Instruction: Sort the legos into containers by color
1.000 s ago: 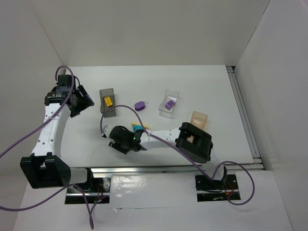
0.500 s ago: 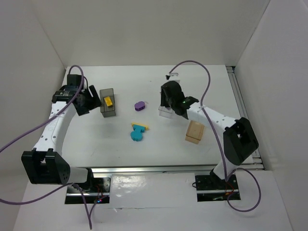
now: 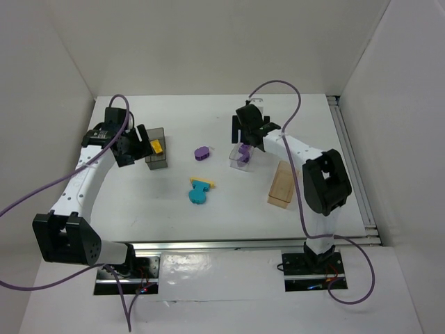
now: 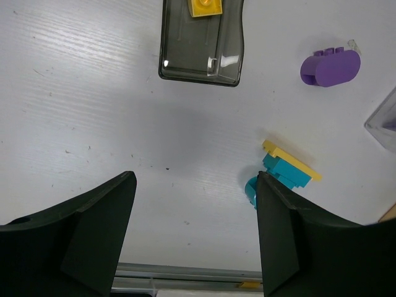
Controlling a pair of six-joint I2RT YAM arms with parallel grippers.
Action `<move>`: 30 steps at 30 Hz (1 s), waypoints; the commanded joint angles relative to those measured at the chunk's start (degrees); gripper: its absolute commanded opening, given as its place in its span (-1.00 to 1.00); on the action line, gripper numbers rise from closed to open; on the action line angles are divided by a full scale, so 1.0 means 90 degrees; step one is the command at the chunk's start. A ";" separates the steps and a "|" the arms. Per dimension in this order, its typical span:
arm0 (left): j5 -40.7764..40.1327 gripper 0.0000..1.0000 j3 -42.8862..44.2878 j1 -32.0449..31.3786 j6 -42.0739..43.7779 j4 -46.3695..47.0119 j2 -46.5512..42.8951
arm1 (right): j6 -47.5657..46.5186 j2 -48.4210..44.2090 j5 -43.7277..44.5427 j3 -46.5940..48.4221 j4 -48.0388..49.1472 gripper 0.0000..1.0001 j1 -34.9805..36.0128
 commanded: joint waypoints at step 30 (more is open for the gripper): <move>-0.0262 0.66 0.0008 -0.0020 0.0020 0.0119 -0.0146 | -0.0124 0.3196 -0.0143 0.3567 -0.1200 1.00 0.1742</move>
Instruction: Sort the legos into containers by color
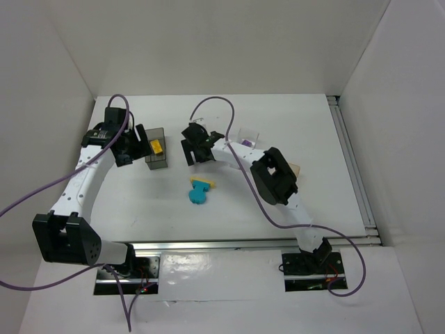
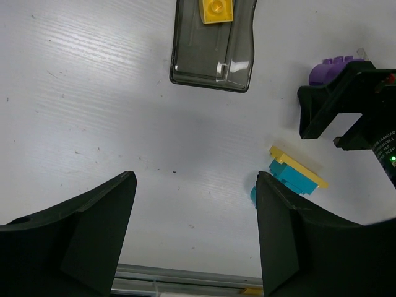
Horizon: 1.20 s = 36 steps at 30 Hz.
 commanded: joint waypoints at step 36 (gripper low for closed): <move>0.0011 0.66 0.0047 -0.0078 0.0020 0.0064 -0.0268 | 0.0320 -0.3593 0.0298 -0.3293 0.1307 0.13 -0.1200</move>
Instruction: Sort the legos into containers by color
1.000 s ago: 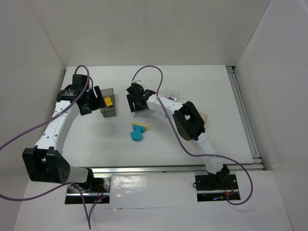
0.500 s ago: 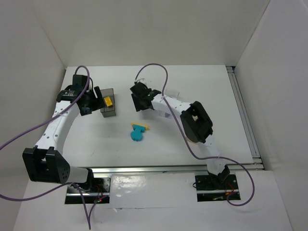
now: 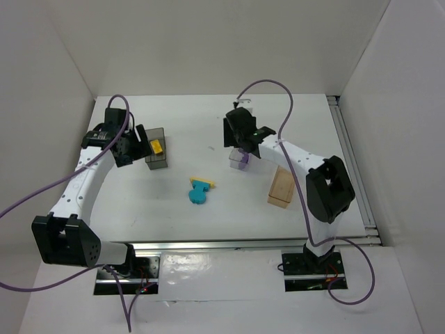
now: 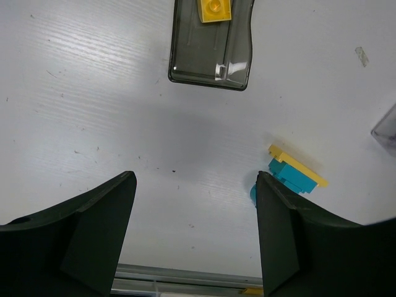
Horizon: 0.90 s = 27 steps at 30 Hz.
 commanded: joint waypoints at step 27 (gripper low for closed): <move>0.0509 0.66 0.0072 -0.0088 0.0112 0.0039 -0.0183 | 0.1517 -0.0168 -0.1065 -0.0635 -0.0560 0.94 0.1794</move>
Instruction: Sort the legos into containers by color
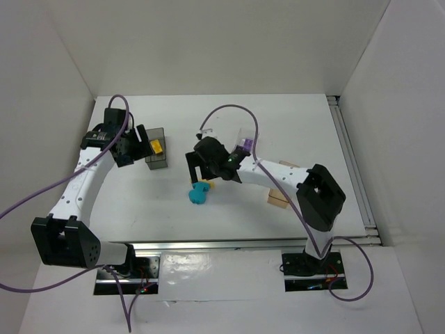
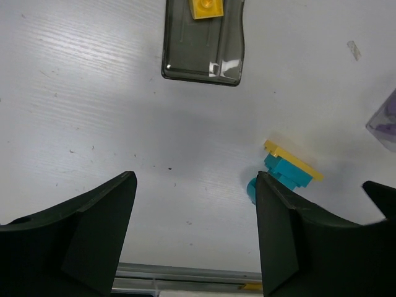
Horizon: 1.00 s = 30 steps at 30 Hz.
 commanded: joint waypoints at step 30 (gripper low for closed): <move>0.0549 0.61 -0.0993 -0.2946 -0.0878 0.1662 0.1904 | 0.1556 -0.2665 0.0619 -0.2395 -0.0419 0.89 -0.1404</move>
